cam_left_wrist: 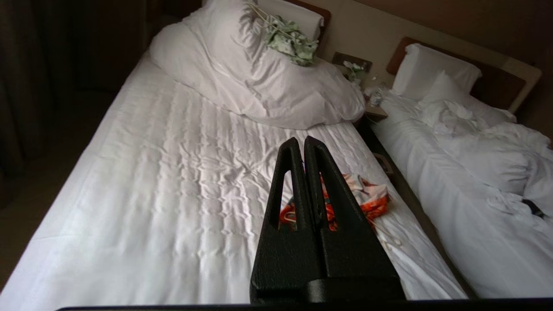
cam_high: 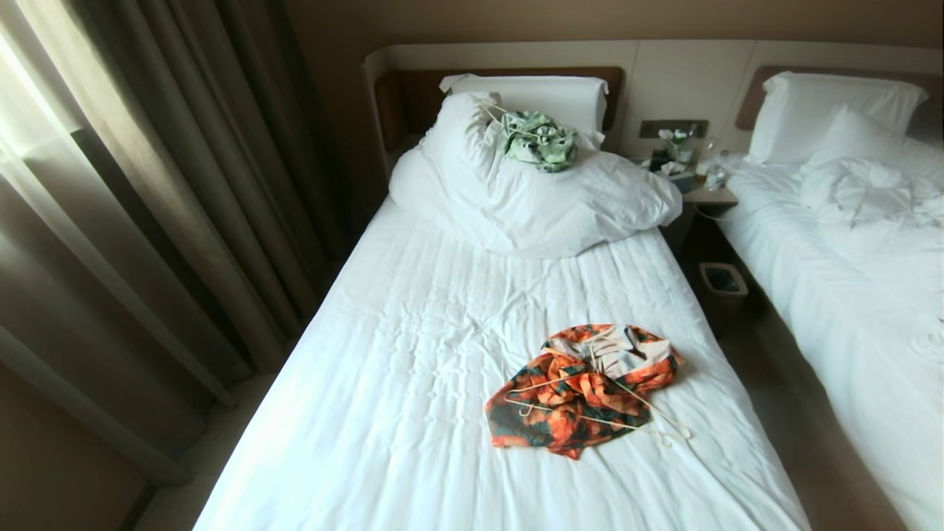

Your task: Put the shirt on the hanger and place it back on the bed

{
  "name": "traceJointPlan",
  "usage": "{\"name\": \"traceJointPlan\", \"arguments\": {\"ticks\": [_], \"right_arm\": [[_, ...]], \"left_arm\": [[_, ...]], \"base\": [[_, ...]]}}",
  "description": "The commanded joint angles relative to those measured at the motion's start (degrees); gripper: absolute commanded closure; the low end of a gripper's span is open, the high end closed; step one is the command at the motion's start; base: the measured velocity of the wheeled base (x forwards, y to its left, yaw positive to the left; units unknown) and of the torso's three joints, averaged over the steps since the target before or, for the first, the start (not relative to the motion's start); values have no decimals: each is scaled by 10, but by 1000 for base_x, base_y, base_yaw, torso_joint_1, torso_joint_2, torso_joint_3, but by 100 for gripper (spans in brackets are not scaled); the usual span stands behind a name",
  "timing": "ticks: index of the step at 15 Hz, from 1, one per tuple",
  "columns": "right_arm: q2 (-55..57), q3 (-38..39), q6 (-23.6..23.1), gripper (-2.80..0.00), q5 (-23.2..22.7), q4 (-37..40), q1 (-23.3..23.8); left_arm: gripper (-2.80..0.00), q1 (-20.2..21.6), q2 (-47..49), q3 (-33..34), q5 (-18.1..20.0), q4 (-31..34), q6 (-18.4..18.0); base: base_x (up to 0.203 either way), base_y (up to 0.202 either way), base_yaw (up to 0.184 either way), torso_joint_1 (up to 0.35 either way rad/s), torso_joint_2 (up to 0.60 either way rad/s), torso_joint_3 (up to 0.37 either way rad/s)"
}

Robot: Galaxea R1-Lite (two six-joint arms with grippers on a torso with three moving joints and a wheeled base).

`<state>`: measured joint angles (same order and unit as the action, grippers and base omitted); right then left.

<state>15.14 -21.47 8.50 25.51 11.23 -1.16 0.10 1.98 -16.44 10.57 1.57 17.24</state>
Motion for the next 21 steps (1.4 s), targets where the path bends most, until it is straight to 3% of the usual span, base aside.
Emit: {"name": "traceJointPlan", "arguments": {"ticks": [1, 4, 6, 8, 12, 14, 17, 21], "right_arm": [[-78, 50, -1, 0, -35, -3, 1], [-149, 118, -3, 0, -118, -13, 8], [-153, 166, -4, 0, -155, -92, 10], [-153, 211, -18, 0, -233, -164, 10], [-153, 215, -22, 0, -262, -138, 10], [-153, 214, -30, 0, -263, -137, 9], [-153, 215, -127, 0, -259, -125, 9], [-152, 214, -118, 0, -259, -109, 9]], "left_arm": [[0, 0, -21, 13, -53, -1, -4], [0, 0, -21, 49, -81, -6, -67], [0, 0, -21, 86, -94, -13, -120], [0, 0, -21, 123, -101, -26, -165], [0, 0, -21, 160, -107, -31, -247], [0, 2, -21, 160, -106, -30, -256], [0, 2, -21, 159, -105, -26, -262], [0, 0, -21, 161, -80, -10, -259]], "base": [[0, 0, 0, 0, 0, 0], [0, 0, 0, 0, 0, 0], [0, 0, 0, 0, 0, 0], [0, 0, 0, 0, 0, 0], [0, 0, 0, 0, 0, 0], [0, 0, 0, 0, 0, 0], [0, 0, 0, 0, 0, 0], [0, 0, 0, 0, 0, 0]]}}
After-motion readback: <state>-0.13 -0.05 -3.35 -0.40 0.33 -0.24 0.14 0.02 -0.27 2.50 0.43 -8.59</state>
